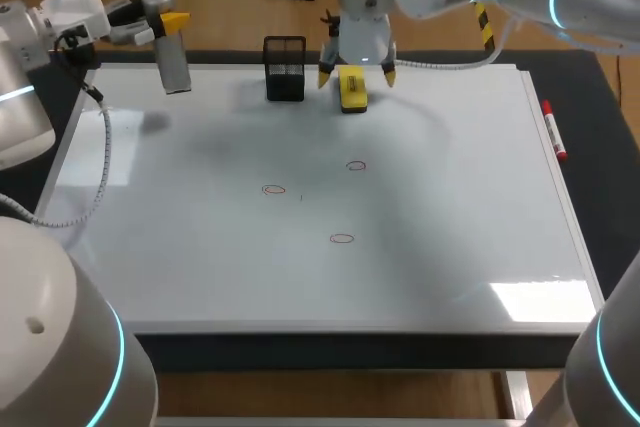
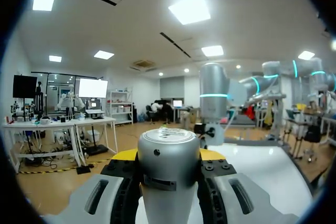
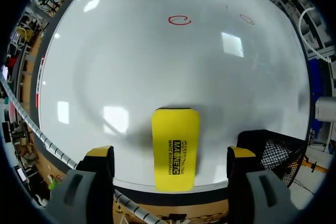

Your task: Pick up the inspection probe, press it on each red-marked spot on the whiteboard one by one, put down the probe, pick up the eraser, and wipe off all the red marks.

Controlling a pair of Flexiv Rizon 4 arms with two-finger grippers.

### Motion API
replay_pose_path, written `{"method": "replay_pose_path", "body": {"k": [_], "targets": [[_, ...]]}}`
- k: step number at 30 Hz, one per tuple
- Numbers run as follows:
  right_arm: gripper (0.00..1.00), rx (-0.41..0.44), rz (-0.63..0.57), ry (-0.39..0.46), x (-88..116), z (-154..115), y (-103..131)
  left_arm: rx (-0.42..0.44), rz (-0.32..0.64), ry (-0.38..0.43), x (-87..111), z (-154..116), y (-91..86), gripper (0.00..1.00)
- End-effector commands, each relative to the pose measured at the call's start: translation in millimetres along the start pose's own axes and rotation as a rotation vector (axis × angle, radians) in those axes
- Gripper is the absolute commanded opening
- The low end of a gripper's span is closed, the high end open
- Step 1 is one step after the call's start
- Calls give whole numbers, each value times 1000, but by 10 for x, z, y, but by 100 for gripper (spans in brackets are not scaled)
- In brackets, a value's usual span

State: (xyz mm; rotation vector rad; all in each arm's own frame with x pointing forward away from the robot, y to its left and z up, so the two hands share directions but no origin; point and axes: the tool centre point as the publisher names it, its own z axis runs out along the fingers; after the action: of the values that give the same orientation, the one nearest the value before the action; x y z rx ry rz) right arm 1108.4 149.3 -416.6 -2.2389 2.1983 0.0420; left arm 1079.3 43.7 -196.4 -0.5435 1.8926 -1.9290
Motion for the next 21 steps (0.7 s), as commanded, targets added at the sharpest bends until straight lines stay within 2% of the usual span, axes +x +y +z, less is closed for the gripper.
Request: {"method": "replay_pose_path", "body": {"k": [1,5,12,21], "targets": [[0,-11,-5,0,-5,23,-32,0,1,-2,4,3,-7,0],[0,-13,-12,-4,9,21,-18,0,1,-2,4,3,-7,0],[0,24,7,27,75,-180,85,0,1,-2,4,3,-7,0],[0,34,195,32,400,-319,198,0,1,-2,4,3,-7,0]]}}
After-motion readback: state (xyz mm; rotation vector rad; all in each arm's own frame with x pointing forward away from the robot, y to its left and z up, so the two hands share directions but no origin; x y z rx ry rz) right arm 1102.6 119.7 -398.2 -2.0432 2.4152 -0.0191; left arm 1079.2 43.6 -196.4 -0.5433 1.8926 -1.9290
